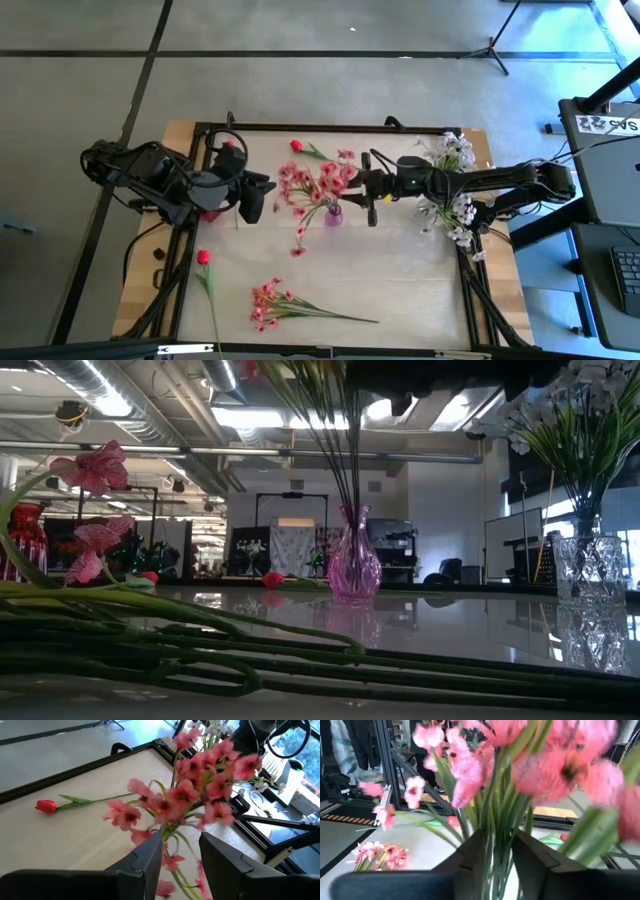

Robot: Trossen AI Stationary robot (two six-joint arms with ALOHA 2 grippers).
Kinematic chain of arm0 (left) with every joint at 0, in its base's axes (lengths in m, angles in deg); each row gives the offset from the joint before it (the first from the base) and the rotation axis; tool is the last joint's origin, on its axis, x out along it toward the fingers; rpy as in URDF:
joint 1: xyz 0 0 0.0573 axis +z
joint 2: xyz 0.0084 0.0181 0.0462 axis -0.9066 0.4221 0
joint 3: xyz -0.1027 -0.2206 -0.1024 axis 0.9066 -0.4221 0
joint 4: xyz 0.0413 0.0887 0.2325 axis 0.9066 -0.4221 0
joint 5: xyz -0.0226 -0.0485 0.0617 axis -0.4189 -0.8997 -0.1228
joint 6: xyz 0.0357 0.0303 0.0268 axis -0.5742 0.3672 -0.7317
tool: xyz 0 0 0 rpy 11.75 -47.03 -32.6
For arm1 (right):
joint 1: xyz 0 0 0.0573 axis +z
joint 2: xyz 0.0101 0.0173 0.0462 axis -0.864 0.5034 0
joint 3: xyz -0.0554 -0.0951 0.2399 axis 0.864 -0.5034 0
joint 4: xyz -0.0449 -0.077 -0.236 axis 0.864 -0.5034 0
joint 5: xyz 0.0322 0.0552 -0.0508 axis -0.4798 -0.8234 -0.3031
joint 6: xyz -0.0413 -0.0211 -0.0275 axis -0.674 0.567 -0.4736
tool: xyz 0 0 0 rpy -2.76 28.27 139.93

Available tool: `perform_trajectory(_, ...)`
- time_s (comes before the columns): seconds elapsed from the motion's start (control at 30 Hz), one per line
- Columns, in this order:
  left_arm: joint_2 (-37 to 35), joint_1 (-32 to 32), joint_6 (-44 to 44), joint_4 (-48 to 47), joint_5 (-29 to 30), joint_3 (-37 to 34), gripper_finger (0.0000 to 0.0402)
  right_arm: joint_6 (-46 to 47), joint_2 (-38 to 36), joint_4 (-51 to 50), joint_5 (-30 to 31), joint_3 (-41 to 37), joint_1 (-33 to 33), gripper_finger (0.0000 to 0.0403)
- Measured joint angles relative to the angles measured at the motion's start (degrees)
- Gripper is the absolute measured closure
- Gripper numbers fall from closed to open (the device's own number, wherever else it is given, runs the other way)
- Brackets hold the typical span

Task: Sort flowers into vase by color
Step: Put the right pink flowers in the violet vase

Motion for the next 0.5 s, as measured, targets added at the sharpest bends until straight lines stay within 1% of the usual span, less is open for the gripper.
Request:
perform_trajectory(0.13, 0.0, 0.0, -0.3, 0.0, 0.0, 0.0, 0.0272, -0.1, 0.0, -1.7, 0.3, 0.0, -0.1, 0.0267)
perform_trajectory(0.23, 0.0, 0.0, -0.9, 0.0, 0.0, 0.0, 0.0272, 0.1, 0.0, -5.0, -0.2, 1.6, 0.0, 0.0229)
perform_trajectory(0.4, 0.0, 0.0, -1.8, 0.0, 0.0, 0.0, 0.0272, -1.2, 0.0, -15.4, -0.5, 7.8, 1.6, 0.0169)
perform_trajectory(0.5, 0.0, 0.0, -2.4, 0.0, 0.0, 0.0, 0.0272, -4.0, 0.0, -22.6, 1.8, 12.4, 3.2, 0.0142)
